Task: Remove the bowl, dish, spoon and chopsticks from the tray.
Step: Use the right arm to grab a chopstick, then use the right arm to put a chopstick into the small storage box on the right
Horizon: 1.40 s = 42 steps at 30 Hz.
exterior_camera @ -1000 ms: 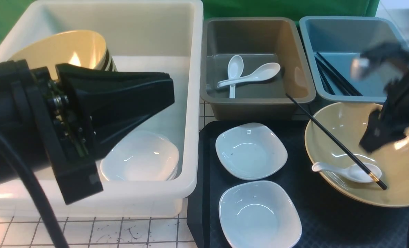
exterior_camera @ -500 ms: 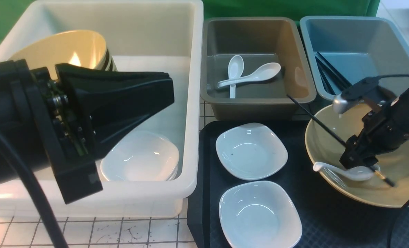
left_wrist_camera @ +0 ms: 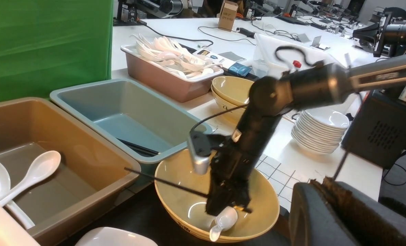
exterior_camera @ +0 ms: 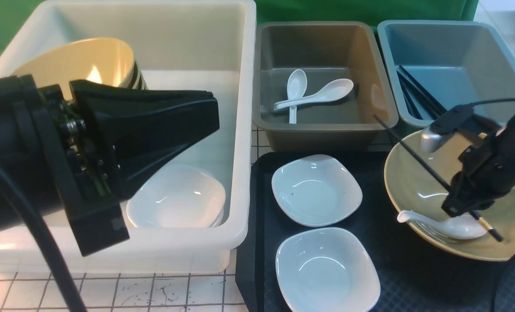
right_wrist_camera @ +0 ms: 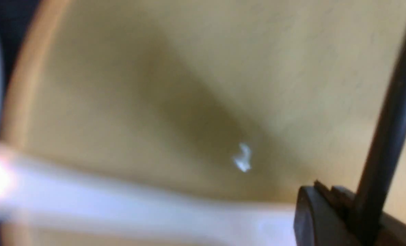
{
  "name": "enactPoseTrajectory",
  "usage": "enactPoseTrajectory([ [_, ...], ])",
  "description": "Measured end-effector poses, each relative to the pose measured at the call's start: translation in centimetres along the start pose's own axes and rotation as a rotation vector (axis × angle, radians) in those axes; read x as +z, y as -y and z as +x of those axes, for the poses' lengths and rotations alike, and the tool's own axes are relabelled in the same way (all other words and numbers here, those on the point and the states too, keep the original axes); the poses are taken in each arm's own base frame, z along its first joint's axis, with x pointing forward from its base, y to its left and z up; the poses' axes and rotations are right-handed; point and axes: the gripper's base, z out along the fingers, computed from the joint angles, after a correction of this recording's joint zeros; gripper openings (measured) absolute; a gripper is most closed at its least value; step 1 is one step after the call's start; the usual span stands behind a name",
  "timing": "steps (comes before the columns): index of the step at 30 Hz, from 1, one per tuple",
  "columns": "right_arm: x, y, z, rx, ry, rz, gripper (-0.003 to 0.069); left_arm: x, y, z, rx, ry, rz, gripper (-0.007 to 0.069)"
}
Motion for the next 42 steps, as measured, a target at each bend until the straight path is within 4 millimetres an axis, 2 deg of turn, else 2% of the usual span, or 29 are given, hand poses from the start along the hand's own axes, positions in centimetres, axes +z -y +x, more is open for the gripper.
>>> enactPoseTrajectory([
  [4,-4.0,-1.3,0.7,-0.034,0.04,0.041,0.0036,0.0,0.0,0.0,0.005,0.0,0.0,0.0],
  [8,-6.8,-1.8,0.4,0.011,0.156,0.121,0.0036,0.0,0.0,0.0,0.005,0.002,0.0,0.0],
  [11,-8.5,-0.9,-1.5,0.106,0.276,0.175,0.0036,0.0,-0.1,-0.1,0.028,0.015,-0.007,0.0],
  [13,-8.8,0.1,-2.6,0.156,0.318,0.178,0.0036,0.0,-0.1,-0.2,0.053,0.024,-0.009,0.0],
  [15,-9.5,2.5,-5.4,0.258,0.403,0.179,0.0036,0.2,-0.2,-0.5,0.117,0.037,-0.008,0.0],
  [18,-8.9,5.2,-7.7,0.354,0.445,0.175,0.0036,0.4,-0.2,-1.1,0.154,0.059,-0.005,0.0],
  [19,-9.0,6.7,-8.9,0.39,0.474,0.182,0.0037,0.6,-0.3,-1.2,0.156,0.062,-0.004,0.0],
  [22,-7.8,9.7,-11.1,0.448,0.516,0.192,0.0037,0.9,-0.6,-1.2,0.139,0.056,-0.011,0.0],
  [26,-5.0,12.6,-13.2,0.501,0.549,0.197,0.0044,1.1,-0.7,-1.2,0.104,0.053,-0.015,0.0],
  [28,-3.0,13.7,-13.8,0.531,0.545,0.19,0.0067,1.2,-0.8,-1.1,0.091,0.05,-0.016,0.0],
  [31,-0.2,14.7,-14.0,0.564,0.523,0.18,0.0138,1.4,-1.0,-1.0,0.078,0.037,-0.019,0.0],
  [34,1.7,15.1,-13.7,0.579,0.483,0.164,0.0268,1.7,-1.3,-0.6,0.066,0.004,-0.027,0.0],
  [36,1.6,14.9,-13.7,0.578,0.468,0.155,0.0351,1.7,-1.3,-0.5,0.051,-0.007,-0.03,0.0],
  [37,1.5,14.9,-13.7,0.577,0.467,0.154,0.0359,1.7,-1.3,-0.5,0.05,-0.008,-0.03,0.0],
  [39,-0.2,14.2,-13.7,0.552,0.45,0.139,0.0433,1.7,-1.4,-0.4,0.027,-0.021,-0.035,0.0],
  [42,-3.2,12.7,-13.3,0.478,0.412,0.119,0.0452,1.7,-1.3,-0.2,-0.001,-0.038,-0.032,0.0],
])
